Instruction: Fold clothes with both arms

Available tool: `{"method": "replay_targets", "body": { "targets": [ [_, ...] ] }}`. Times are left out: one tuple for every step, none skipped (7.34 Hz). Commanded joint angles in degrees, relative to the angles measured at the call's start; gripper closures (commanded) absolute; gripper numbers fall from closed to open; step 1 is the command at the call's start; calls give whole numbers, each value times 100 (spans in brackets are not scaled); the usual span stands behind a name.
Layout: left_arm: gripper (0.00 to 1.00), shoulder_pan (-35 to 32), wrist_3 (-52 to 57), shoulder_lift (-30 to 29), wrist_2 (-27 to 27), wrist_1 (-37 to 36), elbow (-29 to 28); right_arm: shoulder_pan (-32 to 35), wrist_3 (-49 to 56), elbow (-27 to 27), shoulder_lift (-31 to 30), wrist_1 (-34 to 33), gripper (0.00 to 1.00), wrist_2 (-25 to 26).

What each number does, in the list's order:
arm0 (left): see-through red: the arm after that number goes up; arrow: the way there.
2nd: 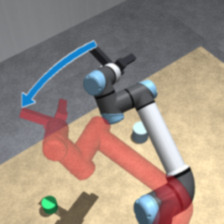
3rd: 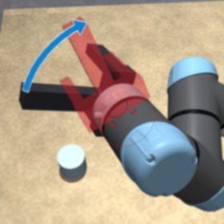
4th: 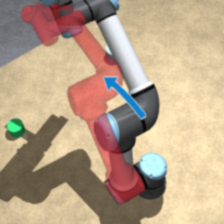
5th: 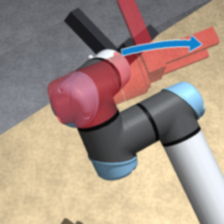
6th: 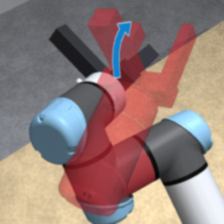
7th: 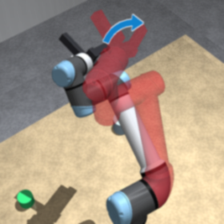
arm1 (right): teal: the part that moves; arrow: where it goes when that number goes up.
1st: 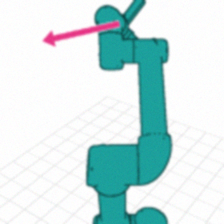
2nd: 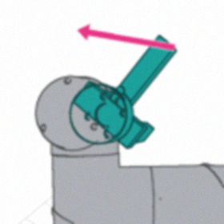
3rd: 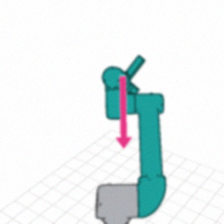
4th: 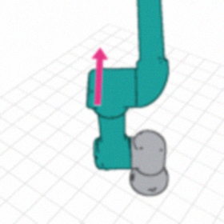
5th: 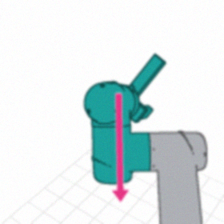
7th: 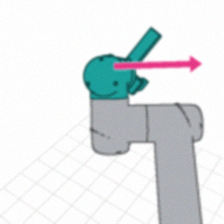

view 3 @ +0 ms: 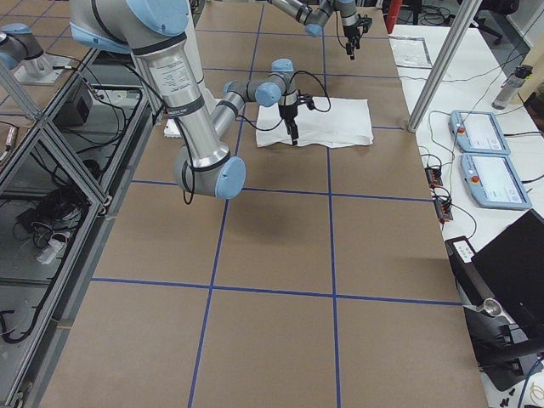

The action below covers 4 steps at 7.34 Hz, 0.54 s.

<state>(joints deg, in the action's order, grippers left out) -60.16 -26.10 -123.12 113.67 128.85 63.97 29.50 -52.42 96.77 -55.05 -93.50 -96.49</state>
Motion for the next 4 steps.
{"method": "replay_targets", "body": {
  "targets": [
    [0,22,-9,77,-3,35,1,362,-190,-1296,616,1531,21,-333],
    [0,22,-9,78,6,43,1,407,-295,-1649,845,1754,32,-370],
    [0,22,-9,78,-3,44,1,443,-330,-1879,1030,1843,48,-379],
    [0,31,-18,78,-3,44,1,460,-339,-1977,1154,1870,68,-449]
  ]
}}
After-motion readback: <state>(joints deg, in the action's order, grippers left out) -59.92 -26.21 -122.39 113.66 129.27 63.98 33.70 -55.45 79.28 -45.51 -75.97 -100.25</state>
